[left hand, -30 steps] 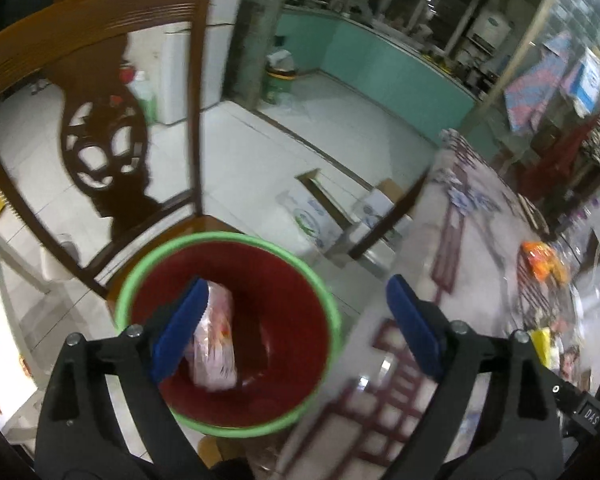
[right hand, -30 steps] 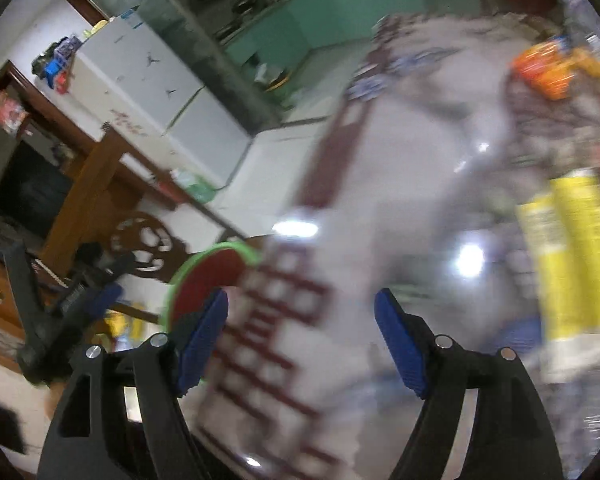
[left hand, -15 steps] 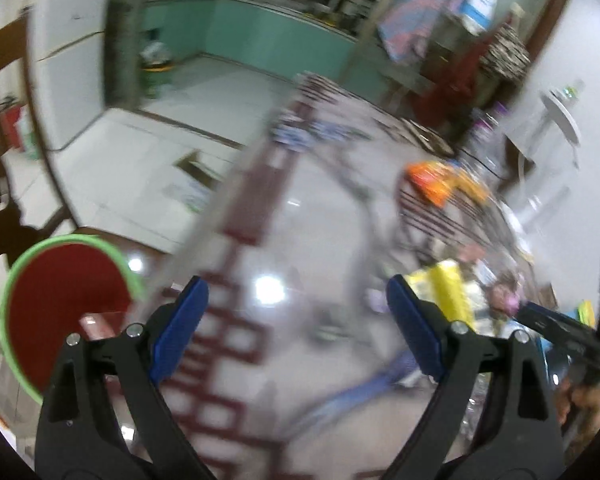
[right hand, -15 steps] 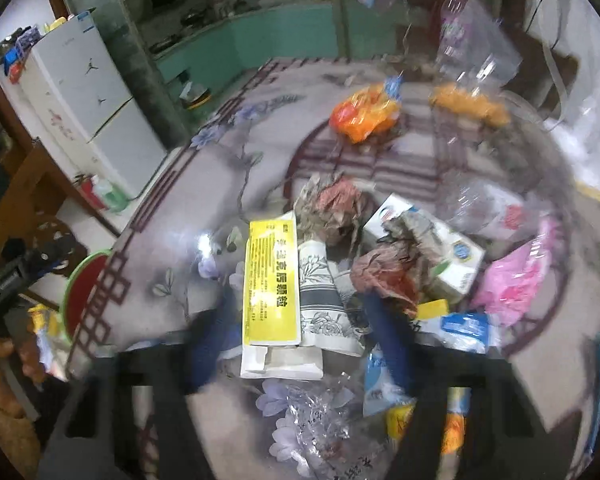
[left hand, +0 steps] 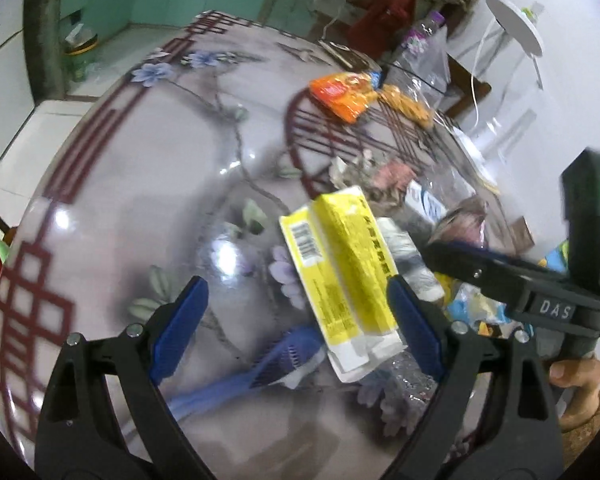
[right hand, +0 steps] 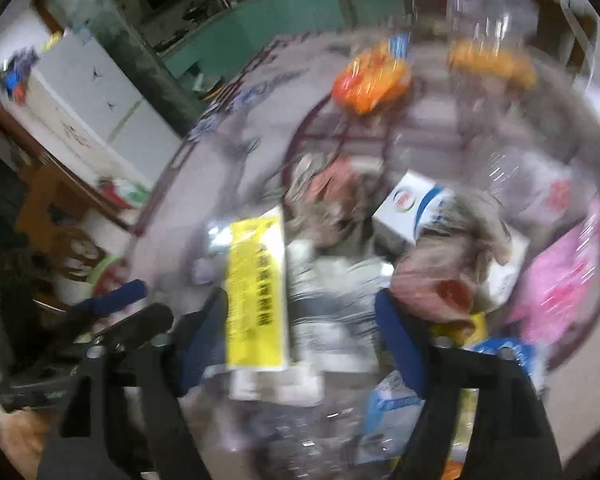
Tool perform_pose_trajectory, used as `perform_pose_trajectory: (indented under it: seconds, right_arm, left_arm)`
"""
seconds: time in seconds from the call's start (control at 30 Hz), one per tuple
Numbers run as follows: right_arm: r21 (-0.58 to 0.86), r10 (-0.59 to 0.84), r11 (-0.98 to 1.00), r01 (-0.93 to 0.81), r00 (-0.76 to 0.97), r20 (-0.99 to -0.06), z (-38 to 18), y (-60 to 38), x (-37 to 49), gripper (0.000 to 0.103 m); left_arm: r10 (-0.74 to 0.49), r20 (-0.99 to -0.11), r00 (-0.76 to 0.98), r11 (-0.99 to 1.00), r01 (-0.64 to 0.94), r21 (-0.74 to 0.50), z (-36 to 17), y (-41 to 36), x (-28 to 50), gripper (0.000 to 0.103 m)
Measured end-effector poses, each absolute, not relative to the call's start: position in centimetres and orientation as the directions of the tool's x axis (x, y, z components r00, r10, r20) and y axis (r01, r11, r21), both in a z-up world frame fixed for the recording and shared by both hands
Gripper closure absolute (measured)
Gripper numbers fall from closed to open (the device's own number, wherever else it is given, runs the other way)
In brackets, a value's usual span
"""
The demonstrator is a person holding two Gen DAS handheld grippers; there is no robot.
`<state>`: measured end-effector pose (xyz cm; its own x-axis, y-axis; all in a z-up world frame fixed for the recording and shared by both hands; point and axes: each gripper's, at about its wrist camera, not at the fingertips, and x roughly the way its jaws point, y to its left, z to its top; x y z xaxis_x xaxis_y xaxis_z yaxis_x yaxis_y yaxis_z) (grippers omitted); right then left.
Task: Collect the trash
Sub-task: 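Grasp the yellow box with the left gripper while the right grasps the paper cup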
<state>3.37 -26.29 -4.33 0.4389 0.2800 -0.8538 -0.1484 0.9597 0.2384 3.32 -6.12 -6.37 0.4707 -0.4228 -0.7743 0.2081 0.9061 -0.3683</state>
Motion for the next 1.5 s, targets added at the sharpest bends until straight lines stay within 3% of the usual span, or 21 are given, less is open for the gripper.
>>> perform_pose_trajectory:
  seconds: [0.1, 0.2, 0.27, 0.33, 0.43, 0.63, 1.0, 1.03, 1.1, 1.13, 1.2, 1.33, 1.5]
  right_arm:
    - [0.047, 0.129, 0.980, -0.192, 0.439, -0.889, -5.2, -24.8, 3.4, 0.031]
    - [0.055, 0.127, 0.980, -0.193, 0.386, -0.914, -6.7, -24.8, 3.5, 0.044]
    - [0.044, 0.102, 0.986, -0.160, 0.380, -0.919, -7.2, -25.4, 3.6, 0.043]
    - [0.147, 0.179, 0.982, -0.117, 0.348, -0.920, -7.8, -26.3, 3.9, 0.041]
    - [0.238, 0.247, 0.969, -0.067, 0.322, -0.914, -8.8, -27.2, 4.1, 0.049]
    - [0.344, 0.307, 0.938, -0.031, 0.533, -0.788, -2.4, -29.9, 1.9, 0.049]
    - [0.426, 0.326, 0.904, 0.034, 0.588, -0.740, -0.8, -32.5, 0.9, 0.048]
    - [0.424, 0.325, 0.905, 0.031, 0.592, -0.738, -0.8, -32.5, 0.9, 0.048]
    - [0.426, 0.329, 0.904, 0.025, 0.593, -0.735, -0.7, -32.5, 1.0, 0.048]
    - [0.428, 0.332, 0.903, 0.025, 0.592, -0.734, -0.7, -32.5, 0.9, 0.048]
    - [0.433, 0.335, 0.901, 0.026, 0.593, -0.732, -0.8, -32.6, 0.9, 0.048]
    - [0.432, 0.329, 0.901, 0.027, 0.606, -0.724, -0.6, -32.8, 0.9, 0.048]
    - [0.406, 0.317, 0.914, 0.002, 0.620, -0.717, -0.2, -31.8, 0.4, 0.048]
  left_arm:
    - [-0.411, -0.782, 0.467, 0.911, 0.203, -0.358, -6.7, -6.1, 3.2, 0.015]
    - [-0.415, -0.783, 0.463, 0.908, 0.164, -0.385, -7.0, -5.2, 3.3, 0.015]
    - [-0.421, -0.779, 0.465, 0.903, 0.137, -0.407, -7.0, -4.5, 3.4, 0.015]
    - [-0.425, -0.775, 0.468, 0.900, 0.130, -0.415, -6.8, -4.3, 3.4, 0.015]
    - [-0.433, -0.771, 0.468, 0.898, 0.146, -0.416, -6.6, -4.7, 3.2, 0.015]
    - [-0.445, -0.768, 0.461, 0.893, 0.162, -0.420, -6.6, -6.2, 3.4, 0.014]
    - [-0.350, -0.845, 0.405, 0.937, 0.142, -0.319, -10.3, -11.8, 5.8, 0.006]
    - [-0.353, -0.842, 0.408, 0.936, 0.165, -0.312, -10.2, -12.3, 5.7, 0.010]
    - [-0.346, -0.839, 0.419, 0.936, 0.212, -0.281, -10.0, -13.2, 5.3, 0.036]
    - [-0.348, -0.839, 0.419, 0.934, 0.237, -0.269, -10.0, -13.6, 5.1, 0.039]
    - [-0.366, -0.834, 0.413, 0.926, 0.254, -0.280, -9.9, -13.6, 4.8, 0.053]
    - [-0.413, -0.810, 0.417, 0.909, 0.244, -0.338, -8.9, -12.4, 4.3, 0.060]
    - [-0.388, -0.773, 0.502, 0.919, 0.278, -0.281, -5.0, -10.0, 2.6, 0.064]
